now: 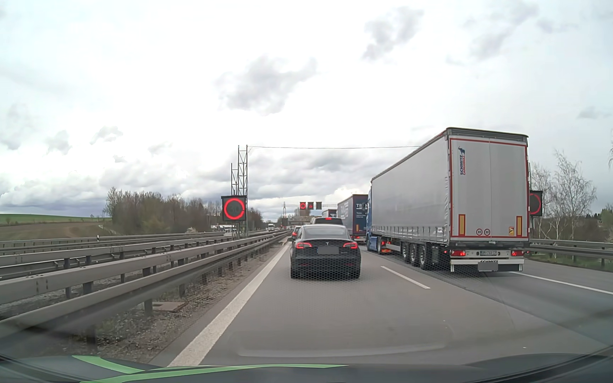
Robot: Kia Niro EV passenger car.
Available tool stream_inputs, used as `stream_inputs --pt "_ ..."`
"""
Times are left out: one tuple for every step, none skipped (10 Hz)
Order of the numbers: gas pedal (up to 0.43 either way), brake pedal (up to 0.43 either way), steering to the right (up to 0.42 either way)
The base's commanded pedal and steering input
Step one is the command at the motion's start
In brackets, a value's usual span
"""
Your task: Follow the waypoints while adhering to traffic rules and regulations
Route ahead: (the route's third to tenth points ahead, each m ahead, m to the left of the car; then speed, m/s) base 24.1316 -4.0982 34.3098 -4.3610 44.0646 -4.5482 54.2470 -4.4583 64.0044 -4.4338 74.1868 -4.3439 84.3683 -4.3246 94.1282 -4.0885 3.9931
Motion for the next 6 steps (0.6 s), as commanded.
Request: stream_inputs --pt "0.02 0.0 -0.004" --pt "0.02 0.0 -0.004" --pt "0.02 0.0 -0.004" --pt "0.02 0.0 -0.003" --pt "0.02 0.0 -0.003" --pt "0.02 0.0 -0.002"
